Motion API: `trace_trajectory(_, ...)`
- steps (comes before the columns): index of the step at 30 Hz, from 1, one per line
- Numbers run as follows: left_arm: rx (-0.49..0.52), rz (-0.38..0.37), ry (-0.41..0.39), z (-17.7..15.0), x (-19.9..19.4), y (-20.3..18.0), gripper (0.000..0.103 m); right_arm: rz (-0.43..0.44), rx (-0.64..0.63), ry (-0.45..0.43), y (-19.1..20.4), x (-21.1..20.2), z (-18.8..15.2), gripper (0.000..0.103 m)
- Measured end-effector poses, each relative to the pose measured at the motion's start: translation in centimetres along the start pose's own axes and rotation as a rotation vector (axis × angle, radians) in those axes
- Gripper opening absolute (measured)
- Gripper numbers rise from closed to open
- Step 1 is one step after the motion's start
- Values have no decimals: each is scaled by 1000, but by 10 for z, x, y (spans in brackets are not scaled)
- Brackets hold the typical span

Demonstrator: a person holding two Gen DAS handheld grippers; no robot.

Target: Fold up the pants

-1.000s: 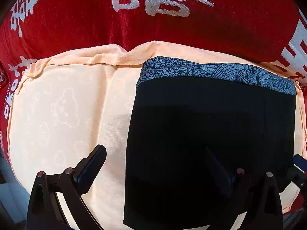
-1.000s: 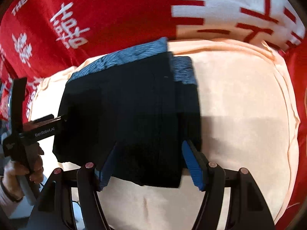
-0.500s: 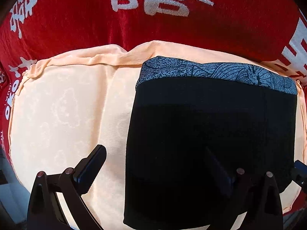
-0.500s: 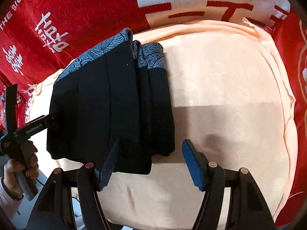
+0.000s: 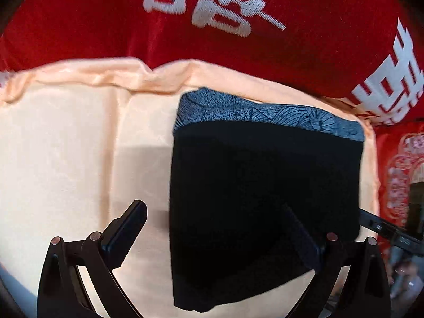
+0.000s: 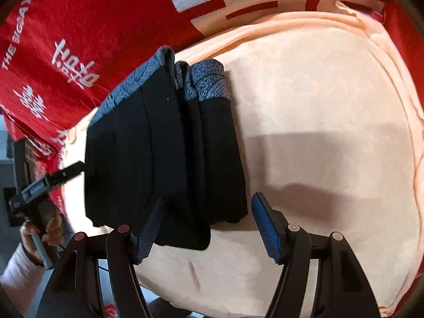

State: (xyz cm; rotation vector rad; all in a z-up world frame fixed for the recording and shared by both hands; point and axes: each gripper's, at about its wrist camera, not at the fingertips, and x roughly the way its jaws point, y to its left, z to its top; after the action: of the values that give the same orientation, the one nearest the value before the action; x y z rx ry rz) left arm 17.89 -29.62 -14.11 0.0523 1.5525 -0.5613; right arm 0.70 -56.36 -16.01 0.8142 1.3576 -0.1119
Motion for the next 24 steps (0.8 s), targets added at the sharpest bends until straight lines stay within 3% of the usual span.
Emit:
trace_trajectory(5,-53,-58,26,0,4,15,102,46,20,6,-6,3,10,71)
trace_trajectory(10,-105,-162,54,-3,7,33,102,49,7,27,-7,8,17,71)
trace_trajectory(19,-115,-194,92,8,27,42,102,113,38,66,-18,26,31,71)
trace_trajectory(24,-72,-195,106,11,34,35,102,141,24,80,-19,30,33,71)
